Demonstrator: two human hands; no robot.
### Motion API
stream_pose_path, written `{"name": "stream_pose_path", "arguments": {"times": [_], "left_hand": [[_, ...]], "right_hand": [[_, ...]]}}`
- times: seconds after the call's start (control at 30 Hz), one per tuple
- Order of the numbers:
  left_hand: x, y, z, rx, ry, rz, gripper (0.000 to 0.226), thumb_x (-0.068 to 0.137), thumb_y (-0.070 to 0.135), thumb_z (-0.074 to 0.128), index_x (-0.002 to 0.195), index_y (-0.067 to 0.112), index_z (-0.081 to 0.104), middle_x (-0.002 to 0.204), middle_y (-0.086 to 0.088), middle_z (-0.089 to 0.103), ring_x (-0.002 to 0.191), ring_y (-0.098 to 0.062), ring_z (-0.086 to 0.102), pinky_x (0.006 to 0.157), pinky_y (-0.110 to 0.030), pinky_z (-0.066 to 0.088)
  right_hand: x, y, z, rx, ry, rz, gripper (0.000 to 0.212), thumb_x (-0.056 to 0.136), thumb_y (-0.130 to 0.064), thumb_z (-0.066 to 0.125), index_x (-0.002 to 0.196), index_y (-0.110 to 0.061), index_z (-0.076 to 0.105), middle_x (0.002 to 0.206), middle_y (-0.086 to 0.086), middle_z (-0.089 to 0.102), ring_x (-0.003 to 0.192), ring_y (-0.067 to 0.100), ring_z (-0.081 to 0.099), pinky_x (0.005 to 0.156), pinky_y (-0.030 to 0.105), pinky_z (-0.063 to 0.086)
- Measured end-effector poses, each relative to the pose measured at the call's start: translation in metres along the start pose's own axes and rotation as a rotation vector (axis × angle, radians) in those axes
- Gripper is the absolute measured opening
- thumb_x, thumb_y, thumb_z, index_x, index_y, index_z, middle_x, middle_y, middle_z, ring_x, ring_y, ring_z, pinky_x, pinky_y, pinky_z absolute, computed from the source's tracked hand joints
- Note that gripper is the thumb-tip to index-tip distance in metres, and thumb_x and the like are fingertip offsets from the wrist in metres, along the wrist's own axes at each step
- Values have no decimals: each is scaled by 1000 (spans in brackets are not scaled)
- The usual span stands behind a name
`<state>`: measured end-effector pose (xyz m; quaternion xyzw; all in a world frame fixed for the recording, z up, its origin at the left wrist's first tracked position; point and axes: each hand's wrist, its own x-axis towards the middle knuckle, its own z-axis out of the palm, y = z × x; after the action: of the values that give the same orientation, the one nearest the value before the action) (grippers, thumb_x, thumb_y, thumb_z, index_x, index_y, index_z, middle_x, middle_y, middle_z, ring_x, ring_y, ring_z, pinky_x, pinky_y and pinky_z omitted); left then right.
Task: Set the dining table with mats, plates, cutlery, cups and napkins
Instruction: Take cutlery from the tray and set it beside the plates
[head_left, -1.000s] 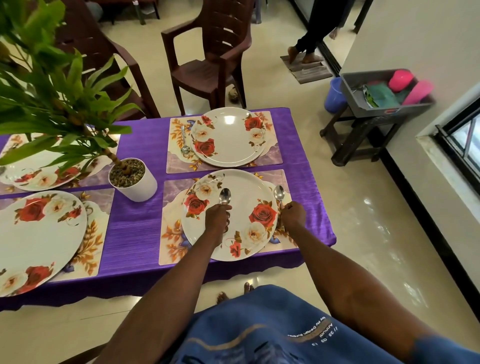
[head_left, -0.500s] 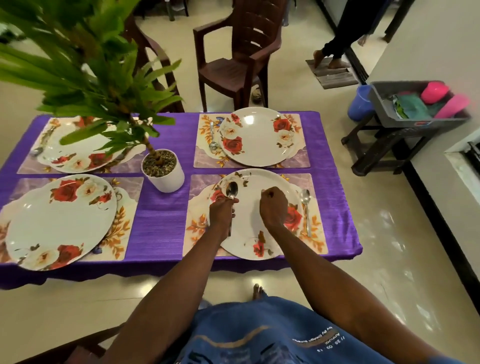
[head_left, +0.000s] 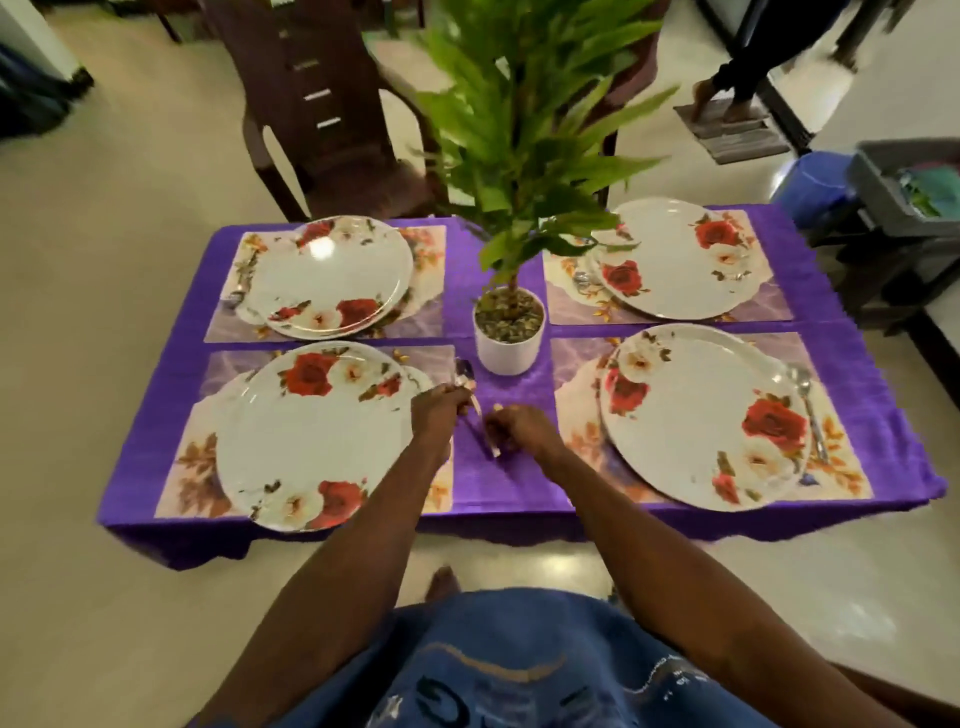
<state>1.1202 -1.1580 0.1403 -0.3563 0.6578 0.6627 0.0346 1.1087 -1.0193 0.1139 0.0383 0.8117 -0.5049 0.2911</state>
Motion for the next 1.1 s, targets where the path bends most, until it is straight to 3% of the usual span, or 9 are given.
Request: {"name": "stream_pose_path", "arguments": {"times": [0.17,0.23,0.37,0.47,0.57,0.7,0.8,0.9,1.1], "left_hand": [[11,2,-54,42,-32,-16,9,82,10,72,75,11,66,50,5,52,45,-8,41,43,-18,34],[15,2,-67,81,-46,22,7,83,17,74,79,14,69,60,6,59,58,-10,49,58,-24,42],[20,7,-95,174,59,90,26,91,24,66,110,7,72,113,-9,70,105,-23,62,93,-32,45],[24,1,-121,181,133,21,28,94,20,60,113,3,70,113,-8,69,99,-22,60,83,-28,42],[32,-15,-144,234,129,15,25,92,20,59,104,2,72,108,-12,71,101,-28,63,92,-37,48],[37,-28,-159,290,147,10,25,92,26,59,100,6,72,102,-10,72,97,-28,64,98,-47,49],[37,-32,-160,321,133,23,23,94,25,59,101,7,71,103,-9,71,96,-25,63,98,-46,49],[36,-31,-157,378,104,31,25,95,27,57,104,8,71,107,-8,71,98,-23,63,99,-44,48],[34,-33,-153,396,84,52,26,94,25,56,101,6,72,103,-9,72,96,-24,63,96,-41,50]], "right_hand": [[-9,-24,68,189,14,46,20,93,-8,58,76,-12,68,71,9,66,58,11,56,55,23,44],[-8,-28,82,182,59,65,15,89,-6,62,78,-10,72,64,5,64,56,10,55,56,24,44],[2,-34,100,122,191,164,15,85,-1,60,89,0,75,54,0,61,46,7,55,49,20,45],[7,-42,110,28,222,197,17,83,0,57,87,1,73,73,9,64,67,20,60,66,33,53],[11,-48,117,12,294,212,16,84,5,52,78,3,67,73,15,63,65,25,60,58,36,50],[14,-48,124,-44,353,211,12,87,-1,57,85,-3,68,83,13,69,78,28,68,72,44,60],[10,-50,127,-80,379,214,11,89,-2,57,91,-2,68,85,10,68,81,25,67,71,38,58],[6,-51,129,-127,397,212,7,89,-5,59,92,-3,65,83,6,63,78,19,61,57,25,47],[3,-47,134,-115,432,249,6,91,-13,64,94,-8,66,87,7,67,77,20,66,65,26,52]]}}
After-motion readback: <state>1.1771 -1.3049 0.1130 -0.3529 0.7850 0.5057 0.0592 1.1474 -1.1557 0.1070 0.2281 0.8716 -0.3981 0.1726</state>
